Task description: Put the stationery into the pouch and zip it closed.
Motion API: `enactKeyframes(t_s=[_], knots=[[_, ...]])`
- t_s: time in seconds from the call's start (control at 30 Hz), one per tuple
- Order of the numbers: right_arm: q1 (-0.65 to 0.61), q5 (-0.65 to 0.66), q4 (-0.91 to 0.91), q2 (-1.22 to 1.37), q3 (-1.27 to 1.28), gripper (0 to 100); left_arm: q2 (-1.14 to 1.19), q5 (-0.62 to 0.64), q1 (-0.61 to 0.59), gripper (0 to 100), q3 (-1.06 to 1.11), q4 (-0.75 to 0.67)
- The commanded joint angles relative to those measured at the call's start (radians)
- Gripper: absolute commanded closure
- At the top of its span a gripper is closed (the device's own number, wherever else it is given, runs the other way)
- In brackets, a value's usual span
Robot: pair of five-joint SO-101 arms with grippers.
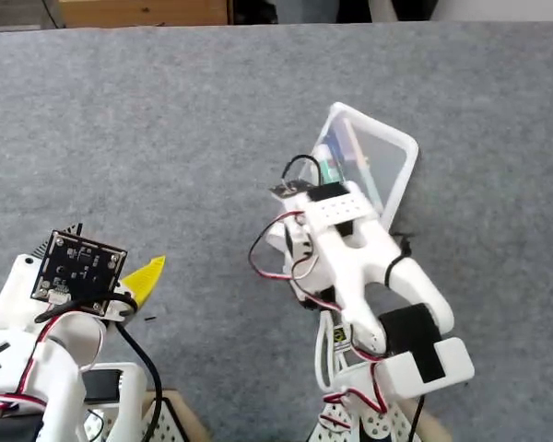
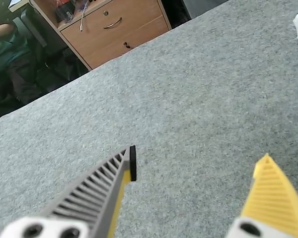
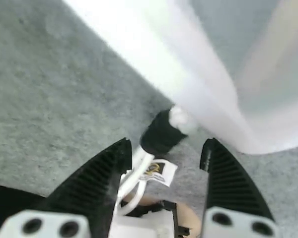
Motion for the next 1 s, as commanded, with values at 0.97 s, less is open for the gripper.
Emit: enactKeyframes(t_s=[0.97], knots=[[-0.055,-0.11,-0.074,0.278,-0.09,94.9,-0.003,-0.025,0.005,62,-0.033,0.002]])
